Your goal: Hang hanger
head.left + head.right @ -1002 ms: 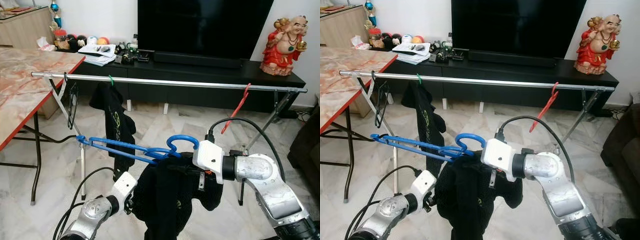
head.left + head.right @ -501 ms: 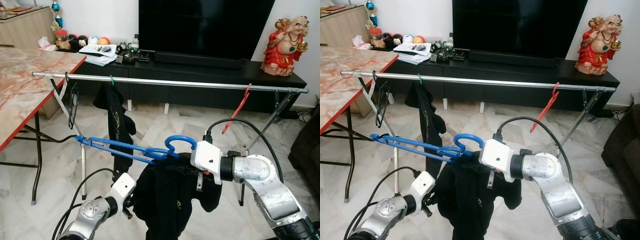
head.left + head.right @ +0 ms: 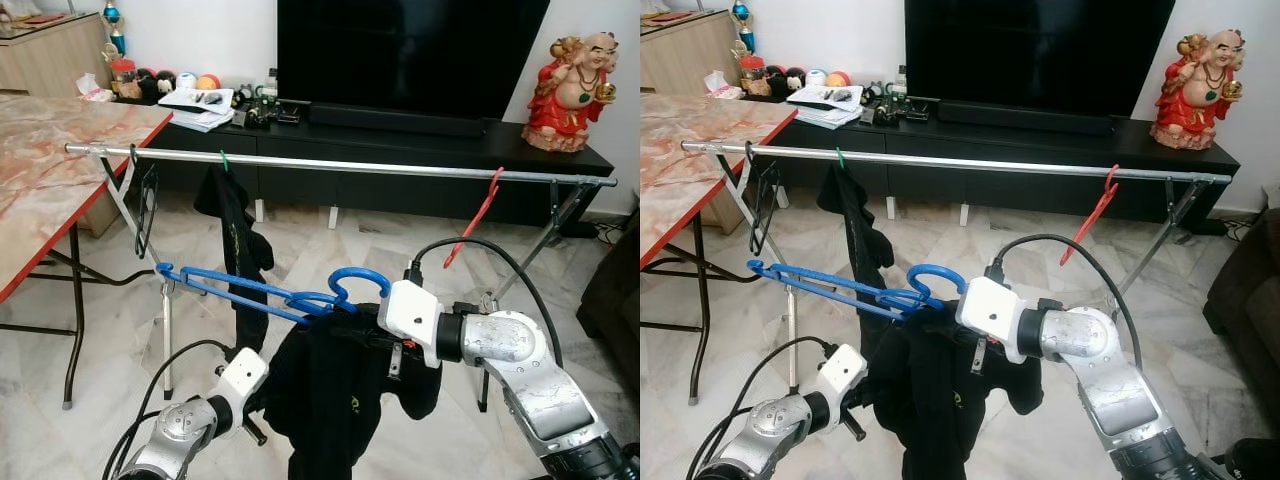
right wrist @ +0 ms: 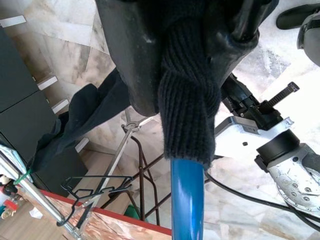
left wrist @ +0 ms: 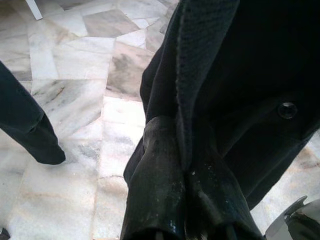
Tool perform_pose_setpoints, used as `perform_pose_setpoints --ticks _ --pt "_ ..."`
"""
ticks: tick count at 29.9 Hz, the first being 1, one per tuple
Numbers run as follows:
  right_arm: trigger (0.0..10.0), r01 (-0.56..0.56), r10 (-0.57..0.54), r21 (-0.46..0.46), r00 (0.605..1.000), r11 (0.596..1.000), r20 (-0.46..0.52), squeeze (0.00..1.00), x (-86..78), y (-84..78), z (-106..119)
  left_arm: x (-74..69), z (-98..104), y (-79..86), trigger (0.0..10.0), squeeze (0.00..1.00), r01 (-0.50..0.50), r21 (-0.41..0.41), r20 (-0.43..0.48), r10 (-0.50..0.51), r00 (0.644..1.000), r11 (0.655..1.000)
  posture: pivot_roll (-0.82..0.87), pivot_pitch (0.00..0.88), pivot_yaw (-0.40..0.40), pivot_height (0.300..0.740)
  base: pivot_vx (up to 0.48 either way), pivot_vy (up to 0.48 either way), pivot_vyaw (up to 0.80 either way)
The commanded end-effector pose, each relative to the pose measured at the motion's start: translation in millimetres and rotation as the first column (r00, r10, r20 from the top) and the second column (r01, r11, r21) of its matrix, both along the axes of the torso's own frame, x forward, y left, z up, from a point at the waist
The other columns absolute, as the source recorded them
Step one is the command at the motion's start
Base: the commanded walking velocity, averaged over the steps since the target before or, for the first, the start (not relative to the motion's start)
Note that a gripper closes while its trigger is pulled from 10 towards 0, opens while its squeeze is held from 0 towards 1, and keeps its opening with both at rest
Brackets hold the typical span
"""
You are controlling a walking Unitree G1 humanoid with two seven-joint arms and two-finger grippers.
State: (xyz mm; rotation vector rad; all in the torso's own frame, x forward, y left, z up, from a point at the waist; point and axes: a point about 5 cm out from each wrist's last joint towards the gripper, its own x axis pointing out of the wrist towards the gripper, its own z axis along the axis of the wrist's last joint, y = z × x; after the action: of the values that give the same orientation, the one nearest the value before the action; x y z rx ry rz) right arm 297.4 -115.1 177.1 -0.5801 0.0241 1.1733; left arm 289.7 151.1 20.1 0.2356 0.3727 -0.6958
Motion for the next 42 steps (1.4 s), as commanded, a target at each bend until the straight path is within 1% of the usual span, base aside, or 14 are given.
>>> perform_pose_setpoints --ticks 1,6,10,12,16,19,22,23,24,26,28,32,34,42 --pt "0.0 0.002 -0.002 0.006 0.999 1.000 0.042 0.00 3.3 0.9 7.9 3.8 3.6 -1.7 0.0 0.00 -0.006 -0.014 0.017 0.006 1.000 1.000 0.10 0.017 -0.067 0.740 0.000 0.000 0.00" --pt "0.0 0.027 -0.027 0.001 0.999 1.000 0.047 0.00 6.1 -3.6 6.1 5.7 4.7 0.3 0.0 0.00 -0.035 0.000 0.035 0.035 0.999 0.999 0.10 0.022 -0.061 0.740 0.000 0.000 0.00" --pt "0.0 0.093 -0.093 0.001 0.995 0.996 0.036 0.00 12.8 -21.7 2.9 5.9 4.2 4.0 0.0 0.00 -0.051 0.026 0.044 0.050 0.998 0.998 0.10 0.022 -0.060 0.740 0.000 0.000 0.00" --pt "0.0 0.110 -0.109 -0.030 0.994 0.993 0.024 0.00 13.3 -32.1 -0.8 5.0 3.5 5.6 0.0 0.00 -0.056 0.025 0.042 0.055 0.998 0.998 0.10 0.024 -0.059 0.740 0.000 0.000 0.00" --pt "0.0 0.128 -0.129 -0.033 0.991 0.991 -0.037 0.00 7.9 -56.8 -8.0 1.5 0.7 10.4 0.0 0.00 -0.062 0.032 0.030 0.061 0.998 0.998 0.10 0.027 -0.057 0.740 0.000 0.000 0.00" --pt "0.0 0.128 -0.128 -0.010 0.987 0.992 -0.102 0.00 2.6 -69.6 -15.3 0.5 -0.2 11.6 0.0 0.00 -0.072 0.042 0.032 0.071 0.997 0.996 0.10 0.027 -0.054 0.740 0.000 0.000 0.00" --pt "0.0 0.124 -0.125 -0.020 0.984 0.992 -0.128 0.00 -0.5 -75.7 -19.8 0.1 -0.3 11.3 0.0 0.00 -0.071 0.041 0.034 0.070 0.997 0.997 0.10 0.029 -0.047 0.740 0.000 0.000 0.00" --pt "0.0 0.099 -0.110 -0.074 0.981 0.992 -0.162 0.00 -6.7 -84.8 -27.0 -0.5 -0.3 11.4 0.0 0.00 -0.068 0.042 0.034 0.066 0.997 0.997 0.10 0.032 -0.044 0.740 0.000 0.000 0.00" --pt "0.0 0.085 -0.101 -0.100 0.980 0.991 -0.174 0.00 -9.5 -88.3 -29.7 -0.6 -0.3 11.5 0.0 0.00 -0.066 0.042 0.034 0.065 0.997 0.997 0.10 0.032 -0.044 0.740 0.000 0.000 0.00" --pt "0.0 0.081 -0.111 -0.168 0.978 0.982 -0.175 0.00 -11.7 -95.3 -34.6 -0.6 -0.2 12.0 0.0 0.00 -0.064 0.046 0.034 0.062 0.997 0.997 0.10 0.033 -0.043 0.740 0.000 0.000 0.00" --pt "0.0 0.101 -0.137 -0.197 0.975 0.975 -0.177 0.00 -11.2 -101.5 -37.7 -0.6 -0.2 12.5 0.0 0.00 -0.064 0.048 0.033 0.062 0.998 0.997 0.10 0.033 -0.040 0.740 0.000 0.000 0.00" --pt "0.0 0.102 -0.172 -0.366 0.971 0.925 -0.165 0.00 -13.4 -117.5 -52.6 -1.1 -0.4 11.9 0.0 0.00 -0.057 0.048 0.029 0.056 0.998 0.997 0.10 0.034 -0.037 0.740 0.000 0.000 0.00" --pt "0.0 0.122 -0.205 -0.424 0.966 0.898 -0.156 0.00 -11.9 -125.8 -59.6 -1.3 -0.6 11.1 0.0 0.00 -0.055 0.048 0.028 0.054 0.998 0.997 0.10 0.033 -0.037 0.740 0.000 0.000 0.00" --pt "0.0 0.123 -0.217 -0.487 0.966 0.865 -0.142 0.00 -11.1 -135.1 -67.7 -2.0 -1.3 11.4 0.0 0.00 -0.048 0.059 0.023 0.047 0.999 0.997 0.10 0.036 -0.037 0.740 0.000 0.000 0.00"
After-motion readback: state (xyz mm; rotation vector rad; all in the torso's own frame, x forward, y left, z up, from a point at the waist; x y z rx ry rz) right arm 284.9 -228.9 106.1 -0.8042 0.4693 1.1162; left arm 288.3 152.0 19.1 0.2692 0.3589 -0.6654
